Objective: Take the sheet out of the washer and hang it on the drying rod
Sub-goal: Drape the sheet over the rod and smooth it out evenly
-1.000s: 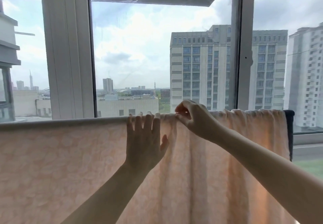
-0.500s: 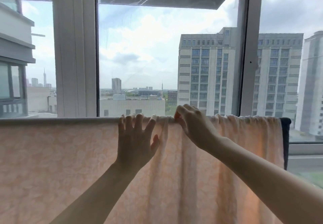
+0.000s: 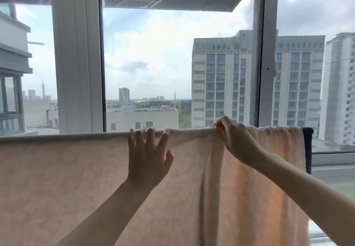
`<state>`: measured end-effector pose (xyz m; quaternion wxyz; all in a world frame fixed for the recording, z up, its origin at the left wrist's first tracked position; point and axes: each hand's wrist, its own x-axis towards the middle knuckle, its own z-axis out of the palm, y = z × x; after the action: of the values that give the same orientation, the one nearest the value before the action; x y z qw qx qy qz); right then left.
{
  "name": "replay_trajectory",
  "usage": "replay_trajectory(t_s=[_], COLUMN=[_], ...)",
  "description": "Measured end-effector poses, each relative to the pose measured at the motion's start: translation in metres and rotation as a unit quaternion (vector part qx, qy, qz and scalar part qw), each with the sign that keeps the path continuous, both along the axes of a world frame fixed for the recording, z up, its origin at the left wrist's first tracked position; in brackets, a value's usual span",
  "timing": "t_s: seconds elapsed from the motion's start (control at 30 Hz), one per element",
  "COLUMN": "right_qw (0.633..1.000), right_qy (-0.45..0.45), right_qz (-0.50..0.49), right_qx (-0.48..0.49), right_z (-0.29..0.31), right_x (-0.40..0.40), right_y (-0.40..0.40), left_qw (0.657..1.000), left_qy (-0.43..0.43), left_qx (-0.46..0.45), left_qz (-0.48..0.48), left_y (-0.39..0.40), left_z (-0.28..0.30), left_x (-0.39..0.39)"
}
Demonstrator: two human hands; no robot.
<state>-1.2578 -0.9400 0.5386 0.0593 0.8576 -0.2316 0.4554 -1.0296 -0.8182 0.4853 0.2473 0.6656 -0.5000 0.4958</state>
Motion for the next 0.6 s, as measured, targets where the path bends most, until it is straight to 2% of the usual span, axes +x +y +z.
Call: replay_trajectory(t_s=[0.23, 0.43, 0.6], right_qw=[1.0, 0.999, 0.997], right_qy=[0.013, 0.041, 0.057], right_qz=[-0.009, -0.009, 0.022], right_qx=[-0.005, -0.015, 0.042], right_z=[0.0, 0.0, 0.019], right_x=[0.002, 0.0, 0.01], right_y=[-0.001, 0.005, 0.017], left_qw=[0.998, 0.997, 0.996], left_qy=[-0.039, -0.033, -0.026], left_qx=[0.033, 0.031, 0.012], left_qz=[-0.046, -0.067, -0.079], left_y=[-0.011, -0.024, -0.027], left_z=[0.001, 0.005, 0.005], left_x=[-0.029, -0.043, -0.039])
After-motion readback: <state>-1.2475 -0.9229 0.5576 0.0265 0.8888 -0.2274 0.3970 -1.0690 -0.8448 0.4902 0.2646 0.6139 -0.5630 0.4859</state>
